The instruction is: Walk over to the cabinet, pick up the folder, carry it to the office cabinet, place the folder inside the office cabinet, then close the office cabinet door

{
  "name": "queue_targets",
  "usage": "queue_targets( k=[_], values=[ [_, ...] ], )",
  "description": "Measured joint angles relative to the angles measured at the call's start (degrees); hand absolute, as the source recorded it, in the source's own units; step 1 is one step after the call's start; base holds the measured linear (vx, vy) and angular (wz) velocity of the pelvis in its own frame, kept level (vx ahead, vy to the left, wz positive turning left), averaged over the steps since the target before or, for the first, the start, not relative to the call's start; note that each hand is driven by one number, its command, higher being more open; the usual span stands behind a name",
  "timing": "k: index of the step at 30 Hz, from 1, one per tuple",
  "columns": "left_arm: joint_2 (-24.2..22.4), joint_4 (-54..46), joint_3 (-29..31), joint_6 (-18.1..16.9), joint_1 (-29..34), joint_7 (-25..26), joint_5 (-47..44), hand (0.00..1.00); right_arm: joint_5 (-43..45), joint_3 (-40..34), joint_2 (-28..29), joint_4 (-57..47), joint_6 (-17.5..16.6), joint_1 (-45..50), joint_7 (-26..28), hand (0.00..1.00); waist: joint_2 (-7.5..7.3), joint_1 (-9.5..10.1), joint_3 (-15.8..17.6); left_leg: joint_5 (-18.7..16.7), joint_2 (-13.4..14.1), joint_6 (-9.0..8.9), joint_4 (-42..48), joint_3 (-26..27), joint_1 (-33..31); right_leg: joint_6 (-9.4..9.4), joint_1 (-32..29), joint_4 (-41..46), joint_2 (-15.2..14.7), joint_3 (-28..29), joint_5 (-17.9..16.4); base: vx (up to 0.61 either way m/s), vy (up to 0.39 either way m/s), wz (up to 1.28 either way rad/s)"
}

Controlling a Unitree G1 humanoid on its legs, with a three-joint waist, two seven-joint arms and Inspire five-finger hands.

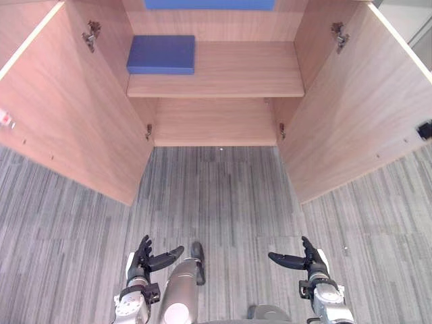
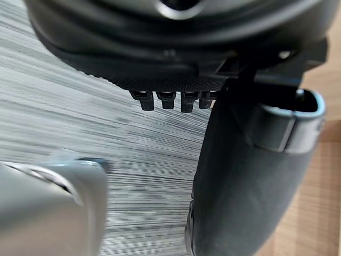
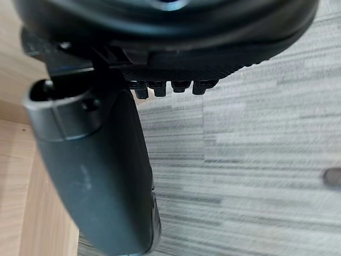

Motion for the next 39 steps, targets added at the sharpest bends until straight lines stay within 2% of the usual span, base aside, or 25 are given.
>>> queue_targets(
  k=[1, 2, 3, 5, 6, 7, 8, 9, 10, 11, 12, 13, 14, 15, 16, 17, 18, 19, 22, 23, 24, 27, 30, 39],
  values=[
    [0.19, 0.01, -0.07, 0.02, 0.07, -0.02, 0.01, 1.0, -0.02, 0.08, 0.29, 0.48, 0.04, -0.26, 0.06, 1.0, 0.07, -0.67, 0.05, -1.78, -0.71, 0.4, -0.72, -0.08, 3.02, 4.85, -3.02, 9.7, -1.02, 0.97, 4.28, 0.59, 0.187, 0.01],
    [0.6, 0.14, -0.17, 0.12, 0.04, 0.03, 0.0, 1.0, -0.2, 0.44, 0.57, 1.31, 0.18, -0.7, 0.31, 1.0, 0.12, -1.0, 0.12, -3.5, -1.46, 0.63, -2.31, 0.03, 7.81, 4.17, -7.64, 22.5, -1.97, 0.55, 3.77, 0.68, 0.157, -0.01],
    [0.83, 0.24, -0.33, 0.12, 0.2, 0.25, -0.01, 1.0, -0.34, 1.18, 0.65, 1.6, 0.44, -0.53, 0.54, 1.0, 0.52, -1.17, 0.04, -4.24, -1.59, 0.53, -5.47, -0.01, 13.38, -0.28, -11.08, 29.2, -2.29, -1.58, 1.0, 0.52, 0.072, -0.04],
    [1.76, 0.17, -0.91, -0.32, 0.52, 0.29, -0.05, 1.0, -0.43, 2.61, 0.65, 1.44, 0.33, -0.44, 0.58, 1.0, 1.36, -1.73, -0.15, -4.13, -0.79, 0.27, -11.19, -0.52, 20.72, -3.23, -15.78, 27.52, -1.14, -6.66, -2.18, 0.51, 0.0, 0.08],
    [2.38, 0.59, -1.07, -0.33, 0.07, 0.08, -0.04, 1.0, -0.47, 2.65, 0.67, 1.43, 0.27, -0.53, 0.8, 1.0, 1.74, -2.34, -0.01, -4.11, 0.17, 0.23, -13.26, -1.31, 23.72, -5.33, -18.34, 21.16, 0.49, -9.4, -3.86, 0.51, -0.061, 0.24],
    [2.45, 0.99, -1.06, -0.36, -0.28, 0.0, -0.04, 1.0, -0.46, 2.61, 0.66, 1.42, 0.23, -0.53, 0.8, 1.0, 1.8, -2.61, -0.01, -4.1, 0.72, 0.22, -13.74, -1.68, 24.62, -5.7, -19.65, 17.31, 1.37, -10.23, -4.22, 0.5, -0.122, 0.4],
    [2.67, 2.09, -1.03, -0.38, -1.1, -0.04, -0.04, 1.0, -0.46, 2.57, 0.58, 1.42, 0.24, -0.5, 0.78, 1.0, 1.72, -3.05, -0.11, -4.12, 1.61, 0.04, -14.42, -2.14, 26.11, -5.4, -22.06, 7.1, 3.06, -11.01, -3.65, 0.59, -0.19, 0.49],
    [3.08, 2.66, -0.9, -0.35, -1.18, -0.04, -0.03, 1.0, -0.46, 2.6, 0.58, 1.36, 0.27, -0.05, 0.76, 1.0, 0.91, -3.52, -0.5, -4.52, 1.64, -2.08, -15.08, -2.38, 27.58, -5.37, -22.52, -6.52, 4.48, -10.97, 1.64, 0.61, -0.197, 0.52],
    [3.22, 2.72, -0.97, -0.33, -0.91, -0.13, 0.0, 1.0, -0.48, 2.58, 0.57, 1.34, 0.28, 0.63, 0.74, 1.0, 0.27, -3.76, -0.86, -5.31, 1.29, -3.94, -15.08, -2.48, 28.43, -6.16, -22.37, -13.1, 4.77, -10.47, 6.9, 0.52, -0.183, 0.5],
    [3.32, 2.88, -0.97, -0.22, -0.44, -0.48, 0.02, 1.0, -0.48, 2.45, 0.38, 1.36, 0.29, 2.11, 0.66, 1.0, -0.7, -4.04, -1.37, -7.27, 1.17, -7.04, -14.84, -3.25, 30.22, -9.2, -22.51, -15.88, 4.93, -9.03, 18.4, 0.32, -0.138, 0.19],
    [1.57, 4.91, -0.82, 0.21, -1.15, -0.36, 0.02, 1.0, -0.51, 2.28, -0.9, 2.82, 0.91, 1.12, 0.48, 1.0, 1.96, -3.52, -1.37, -8.35, 3.81, -8.18, -14.08, -3.59, 30.94, -9.96, -23.1, -11.69, 6.45, -9.97, 16.23, 0.49, -0.187, 0.19],
    [1.38, 5.2, -1.08, 0.35, -1.16, -0.72, 0.14, 1.0, -0.5, 1.98, -0.92, 2.25, 1.17, 1.21, 0.39, 1.0, 1.9, -3.97, -1.74, -7.18, 4.07, -9.02, -12.06, -4.41, 30.66, -9.8, -22.9, -9.54, 6.22, -10.13, 11.77, 0.47, -0.183, 0.07],
    [0.88, 5.16, -1.24, 0.34, -1.22, -0.78, 0.21, 1.0, -0.5, 1.42, -0.91, 1.99, 1.14, 1.4, 0.42, 1.0, 2.16, -4.09, -1.74, -6.63, 4.74, -9.55, -8.79, -5.32, 30.1, -10.08, -22.49, -7.56, 6.31, -10.58, 9.44, 0.52, -0.215, 0.26],
    [0.27, 5.12, -1.22, 0.37, -1.37, -0.8, 0.27, 1.0, -0.49, 0.88, -0.76, 1.93, 1.17, 1.77, 0.41, 1.0, 2.28, -4.02, -1.63, -5.88, 5.74, -10.85, -2.44, -6.05, 28.32, -10.25, -21.0, -7.01, 6.43, -11.14, 7.49, 0.39, -0.223, 0.3],
    [-0.43, 5.08, -1.27, 0.37, -1.17, -0.88, 0.34, 1.0, -0.47, 0.86, -0.59, 1.88, 1.27, 2.33, 0.42, 1.0, 2.5, -3.99, -1.47, -3.66, 8.02, -12.93, 9.11, -6.33, 24.71, -10.61, -17.04, -8.18, 7.09, -11.88, 5.99, 0.44, -0.23, 0.29],
    [-0.96, 4.57, -1.32, 0.38, -0.59, -0.99, 0.35, 1.0, -0.47, 0.86, -0.34, 1.36, 1.36, 3.07, 0.4, 1.0, 2.82, -3.67, -1.55, -4.12, 10.28, -13.39, 17.01, -5.83, 21.77, -10.8, -13.74, -10.16, 8.19, -12.39, 5.66, 0.4, -0.173, 0.11],
    [-1.38, 3.64, -1.32, 0.28, 0.34, -1.01, 0.34, 1.0, -0.43, 0.64, 0.31, 0.28, 1.21, 4.17, 0.33, 1.0, 2.95, -2.86, -1.73, -5.53, 12.1, -12.15, 21.2, -3.92, 18.83, -11.0, -10.3, -12.81, 9.17, -12.42, 5.54, 0.31, -0.091, -0.09],
    [-1.77, 3.64, -1.36, 0.33, 0.39, -1.04, 0.35, 1.0, -0.28, 0.04, 0.72, -0.02, 0.9, 4.1, 0.26, 1.0, 2.64, -2.55, -1.98, -6.76, 11.97, -11.02, 19.03, -2.02, 16.45, -10.87, -8.24, -14.81, 9.17, -12.12, 5.65, 0.22, -0.047, -0.18],
    [-1.87, 2.76, -1.73, 0.35, 0.69, -1.08, 0.34, 1.0, -0.13, -0.77, 0.7, 0.03, 0.7, 3.16, 0.05, 1.0, 2.91, -2.06, -2.21, -7.02, 9.87, -10.29, 4.64, -1.87, 14.22, -10.36, -6.37, -17.31, 9.13, -10.43, 5.95, 0.26, 0.039, -0.32],
    [-1.88, 1.67, -1.73, 0.4, 1.31, -0.98, 0.33, 1.0, -0.12, -1.27, 0.73, 0.1, 0.68, 2.84, -0.02, 1.0, 3.27, -1.61, -2.43, -4.85, 8.7, -9.59, -3.62, -2.79, 14.38, -9.82, -5.97, -17.89, 9.17, -9.2, 6.15, 0.26, 0.126, -0.5],
    [-2.04, 0.95, -1.74, 0.43, 1.44, -0.96, 0.24, 1.0, -0.11, -2.29, 0.65, 0.34, 0.67, 2.92, -0.09, 1.0, 3.98, -1.23, -2.84, 2.97, 7.95, -8.7, -9.86, -3.53, 14.83, -8.89, -5.77, -18.4, 9.43, -8.09, 6.28, 0.26, 0.141, -0.5],
    [-1.73, -3.62, -1.42, 0.52, 1.89, -0.71, 0.07, 1.0, -0.08, -3.46, 0.76, 0.59, 0.7, 4.39, -0.19, 1.0, 3.42, -1.25, -3.17, 3.84, 4.85, -7.51, -14.4, -2.59, 17.95, -6.77, -3.38, -22.12, 7.14, -7.33, 7.15, 0.2, 0.152, -0.05],
    [-0.89, -10.89, -0.51, 0.44, 2.9, -0.66, 0.08, 1.0, -0.08, -3.49, 0.78, 0.64, 0.76, 6.01, -0.09, 1.0, 3.41, -1.27, -3.23, 4.1, 3.13, -7.1, -16.7, -2.62, 19.83, -5.94, -1.45, -24.28, 5.93, -7.34, 7.56, 0.13, 0.136, 0.05],
    [0.41, -32.14, 1.9, -1.43, 8.02, 1.21, 2.54, 1.0, -0.12, -3.43, 0.8, 0.77, 0.47, 6.35, -0.07, 1.0, 3.52, -0.76, -5.27, 5.0, 2.42, -6.61, -20.03, -3.27, 21.91, -5.84, -0.22, -25.28, 5.95, -7.69, 7.58, 0.01, 0.009, 0.03]
  ],
)
